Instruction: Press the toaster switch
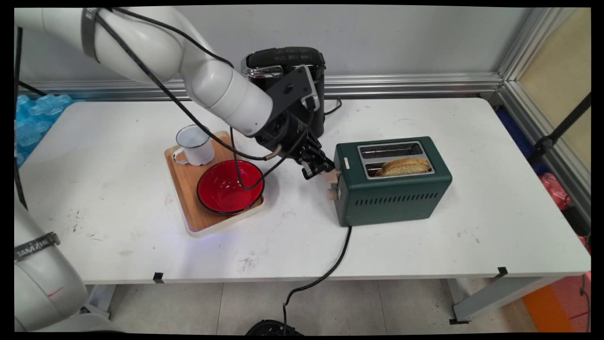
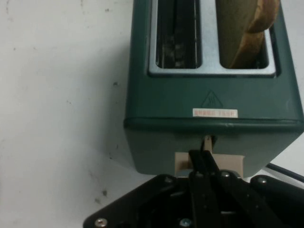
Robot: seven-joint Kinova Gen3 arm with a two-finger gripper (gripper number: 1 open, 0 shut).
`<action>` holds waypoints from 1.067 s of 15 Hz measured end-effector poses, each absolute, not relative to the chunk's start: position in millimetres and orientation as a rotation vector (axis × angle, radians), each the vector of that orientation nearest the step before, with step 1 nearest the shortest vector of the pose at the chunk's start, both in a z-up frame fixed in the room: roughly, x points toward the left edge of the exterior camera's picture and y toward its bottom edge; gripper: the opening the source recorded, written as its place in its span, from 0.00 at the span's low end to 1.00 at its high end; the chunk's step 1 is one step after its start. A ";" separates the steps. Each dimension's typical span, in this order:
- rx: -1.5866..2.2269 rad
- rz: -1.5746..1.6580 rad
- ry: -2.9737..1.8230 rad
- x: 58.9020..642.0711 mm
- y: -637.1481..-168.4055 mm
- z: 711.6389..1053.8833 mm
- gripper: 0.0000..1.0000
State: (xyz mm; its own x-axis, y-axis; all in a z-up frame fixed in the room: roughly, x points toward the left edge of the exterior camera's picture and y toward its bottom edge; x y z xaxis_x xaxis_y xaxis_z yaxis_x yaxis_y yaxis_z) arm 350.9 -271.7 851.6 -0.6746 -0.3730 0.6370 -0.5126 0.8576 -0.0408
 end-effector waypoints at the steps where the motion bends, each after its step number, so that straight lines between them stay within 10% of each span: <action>1: 0.642 0.282 -2.389 350.3 -272.7 849.1 0.00; 16: 0.650 0.238 -2.424 345.8 -284.5 822.5 0.00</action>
